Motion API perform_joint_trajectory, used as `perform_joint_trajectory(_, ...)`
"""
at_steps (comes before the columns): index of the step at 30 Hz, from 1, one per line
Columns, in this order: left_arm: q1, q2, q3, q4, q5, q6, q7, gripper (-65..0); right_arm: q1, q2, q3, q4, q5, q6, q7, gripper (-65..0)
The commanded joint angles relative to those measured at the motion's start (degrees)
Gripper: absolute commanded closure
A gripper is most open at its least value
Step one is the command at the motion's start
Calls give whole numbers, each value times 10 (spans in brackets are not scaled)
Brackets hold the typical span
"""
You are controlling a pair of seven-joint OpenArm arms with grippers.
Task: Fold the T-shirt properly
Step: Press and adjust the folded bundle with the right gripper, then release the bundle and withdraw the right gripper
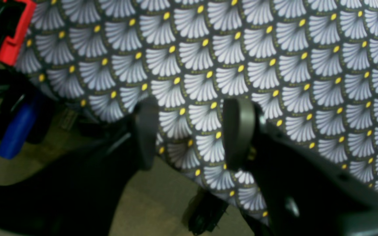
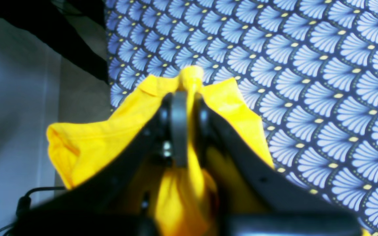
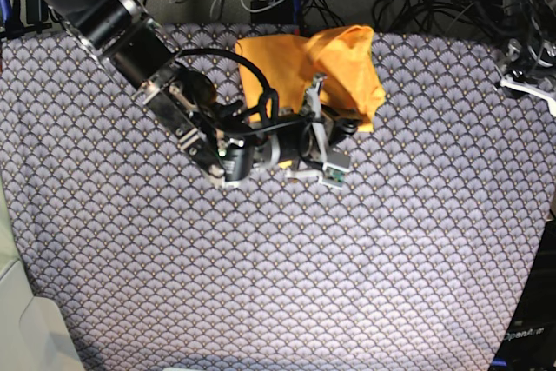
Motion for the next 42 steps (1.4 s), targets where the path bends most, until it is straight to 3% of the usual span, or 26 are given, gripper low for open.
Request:
perform_joint_trajectory(1,-2,-9,-4,8,-2,0,-9,-312,12,-5,3,8,-1,4,14,0)
perform_joint_trajectory(6,-2,-9,-3,8,-2,0,-9,-312,2,-31,3,8,-64,4,12,0)
perform_joint_trajectory(12,-2,-9,-3,8,-2,0,-9,-311,8,-64,3,8,-80,4,11,0)
perform_joint_trajectory(19,-2,-9,-5,8,-2,0,-9,-311,39,-66,4,5,-80,4,10,0)
perform_joint_trajectory(31,-2,-9,-2,8,-2,0,-9,-311,49,-77,7,-112,-79,4,40,-5)
perform_joint_trajectory(34,-2,-9,-2,8,-2,0,-9,-311,50,-77,7,-112,-78,4,37,-69)
perform_joint_trajectory(42,-2,-9,-2,10,-3,0,-5,-311,51,-77,8,-110,-77,4,20,-355)
